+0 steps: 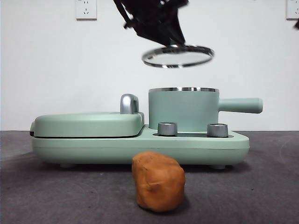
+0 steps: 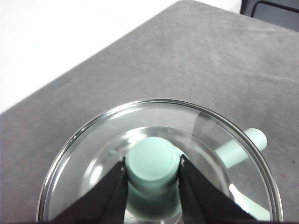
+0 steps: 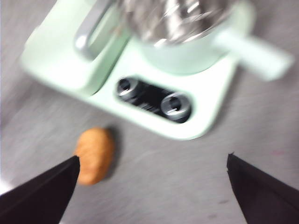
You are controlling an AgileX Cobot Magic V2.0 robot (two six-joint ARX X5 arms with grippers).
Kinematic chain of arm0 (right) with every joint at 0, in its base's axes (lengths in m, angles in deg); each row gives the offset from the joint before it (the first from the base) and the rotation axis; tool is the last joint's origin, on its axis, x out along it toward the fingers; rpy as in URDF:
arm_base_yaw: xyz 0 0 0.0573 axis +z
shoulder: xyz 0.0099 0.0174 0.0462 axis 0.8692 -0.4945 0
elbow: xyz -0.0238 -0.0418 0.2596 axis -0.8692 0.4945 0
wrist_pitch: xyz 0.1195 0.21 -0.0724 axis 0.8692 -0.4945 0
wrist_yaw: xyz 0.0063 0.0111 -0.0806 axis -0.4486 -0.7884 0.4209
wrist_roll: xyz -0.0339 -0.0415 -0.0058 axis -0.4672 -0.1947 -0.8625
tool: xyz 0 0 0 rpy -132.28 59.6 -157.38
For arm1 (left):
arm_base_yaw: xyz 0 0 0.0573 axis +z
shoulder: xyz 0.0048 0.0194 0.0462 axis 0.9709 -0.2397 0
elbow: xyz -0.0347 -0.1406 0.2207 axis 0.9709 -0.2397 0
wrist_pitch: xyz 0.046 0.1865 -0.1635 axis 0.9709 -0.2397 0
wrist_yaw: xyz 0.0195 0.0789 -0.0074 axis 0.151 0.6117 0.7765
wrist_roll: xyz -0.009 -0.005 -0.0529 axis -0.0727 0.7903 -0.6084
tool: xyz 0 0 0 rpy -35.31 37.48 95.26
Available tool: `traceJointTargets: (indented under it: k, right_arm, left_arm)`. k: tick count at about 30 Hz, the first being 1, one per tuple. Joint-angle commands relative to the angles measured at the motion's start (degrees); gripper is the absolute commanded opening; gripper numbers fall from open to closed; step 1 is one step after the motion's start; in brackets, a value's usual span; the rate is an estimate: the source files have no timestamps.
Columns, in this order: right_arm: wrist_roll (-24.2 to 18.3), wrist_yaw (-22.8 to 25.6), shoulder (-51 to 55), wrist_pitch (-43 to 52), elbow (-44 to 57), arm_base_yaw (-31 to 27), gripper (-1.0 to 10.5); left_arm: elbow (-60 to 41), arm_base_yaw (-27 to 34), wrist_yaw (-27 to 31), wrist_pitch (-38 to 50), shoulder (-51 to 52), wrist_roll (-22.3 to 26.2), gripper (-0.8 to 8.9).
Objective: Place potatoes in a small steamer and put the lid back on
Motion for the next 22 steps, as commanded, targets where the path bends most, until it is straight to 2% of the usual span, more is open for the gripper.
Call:
traceJointTargets:
  k: [1, 6, 12, 22]
  right_arm:
    - [4.3, 1.9, -3.0, 0.5, -1.1, 4.2, 5.0]
    - [9.9, 7.1, -9.4, 1.9, -1.1, 13.1, 5.0]
    - [15.0, 9.9, -17.5, 7.8, -1.1, 21.2, 5.0]
    - [18.2, 10.2, -30.3, 13.5, -1.1, 28.3, 5.0]
  left_arm:
    - [1.9, 0.7, -0.3, -0.1, 1.7, -0.4, 0.18]
    - [1.9, 2.9, -0.3, -2.3, 5.2, -0.4, 0.17]
    - [1.9, 6.3, -0.3, -4.3, 8.7, -0.1, 0.17]
    - [1.9, 12.3, -0.3, -6.6, 10.9, -0.2, 0.17]
